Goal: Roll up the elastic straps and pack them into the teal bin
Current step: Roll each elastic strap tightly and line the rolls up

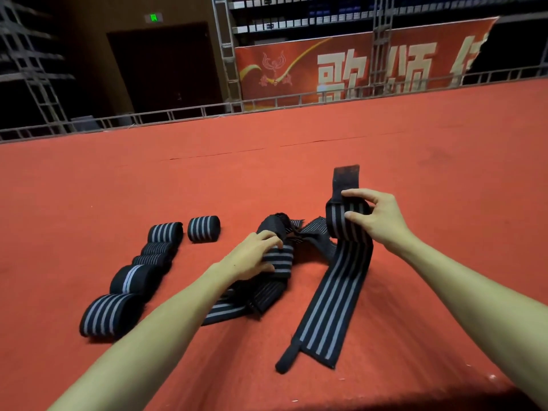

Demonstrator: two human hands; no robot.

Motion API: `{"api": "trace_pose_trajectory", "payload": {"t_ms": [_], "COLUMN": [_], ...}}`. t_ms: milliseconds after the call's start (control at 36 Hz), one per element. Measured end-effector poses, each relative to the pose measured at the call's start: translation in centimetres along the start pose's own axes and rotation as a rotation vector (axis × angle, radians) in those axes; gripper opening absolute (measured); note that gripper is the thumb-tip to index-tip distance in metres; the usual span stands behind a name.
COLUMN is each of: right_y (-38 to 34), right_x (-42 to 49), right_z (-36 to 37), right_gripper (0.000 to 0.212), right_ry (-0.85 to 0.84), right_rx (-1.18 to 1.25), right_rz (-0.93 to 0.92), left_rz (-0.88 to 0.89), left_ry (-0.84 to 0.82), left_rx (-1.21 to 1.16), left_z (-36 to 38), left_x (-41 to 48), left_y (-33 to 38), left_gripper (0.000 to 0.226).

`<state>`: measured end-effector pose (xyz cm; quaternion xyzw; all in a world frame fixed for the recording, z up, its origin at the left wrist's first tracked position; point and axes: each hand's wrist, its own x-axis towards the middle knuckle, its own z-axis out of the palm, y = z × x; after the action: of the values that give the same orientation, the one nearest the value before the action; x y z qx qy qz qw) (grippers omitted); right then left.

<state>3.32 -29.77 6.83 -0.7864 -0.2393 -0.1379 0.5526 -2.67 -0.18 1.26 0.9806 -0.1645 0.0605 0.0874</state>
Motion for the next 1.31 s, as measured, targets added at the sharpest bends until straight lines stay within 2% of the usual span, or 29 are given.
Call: {"api": "trace_pose_trajectory", "payload": {"t_ms": [111,250,333,444,528,611,694,833,1000,1111,1222,1306], "right_y": [0.3,1.0,1.2,1.1,1.0,0.8,0.5,0.2,0.5,0.7,0.9,1.3], "right_x": [0.0,0.2,0.2,0.2,0.3,0.5,0.7,1.0,1.1,1.2,1.2,1.2], "right_z": [0.0,0.6,0.9,0.9,0.8,1.2,2.1,3.6,4.4,4.5,4.4,4.3], "right_gripper": [0.042,0.044,0.045,0.045,0.044,0.045,0.045,0.045,0.045,0.045,0.045,0.045], "right_ry": [-0.004,-0.008,-0.008,-0.016,-0.008,-0.01,-0.024,-0.048,-0.077,-0.067,-0.07,-0.067], "right_rx": [0.003,0.006,0.007,0.002,0.0,0.001,0.0,-0.008,-0.023,-0.026,-0.035,-0.043], "right_rz": [0.017,0.023,0.019,0.019,0.019,0.01,0.007,0.0,0.0,-0.004,-0.006,0.0], "left_rz": [-0.049,-0.136,-0.108,-0.099,-0.108,-0.224,-0.314,-0.301,-0.181,-0.134,-0.098,-0.053], "left_ry": [-0.001,0.148,0.185,0.206,0.205,0.222,0.159,0.092,0.086,0.021,0.064,0.076], "left_rx": [-0.068,-0.014,0.066,0.033,-0.059,-0.164,-0.201,-0.226,0.116,0.113,0.142,0.026], "left_z": [0.1,0.1,0.1,-1.5,-3.4,-4.8,-5.0,-3.8,-1.9,-1.5,-0.8,-0.2], "left_x": [0.1,1.2,1.6,1.0,-0.3,-2.1,-3.9,-5.0,-3.6,-2.1,-1.5,-1.4], "left_y": [-0.4,1.4,1.9,0.9,-1.0,-3.6,-6.1,-7.2,-6.6,-5.5,-5.4,-4.4], "left_gripper": [0.042,0.034,0.029,0.025,0.023,0.024,0.03,0.03,0.056,0.063,0.076,0.082]}}
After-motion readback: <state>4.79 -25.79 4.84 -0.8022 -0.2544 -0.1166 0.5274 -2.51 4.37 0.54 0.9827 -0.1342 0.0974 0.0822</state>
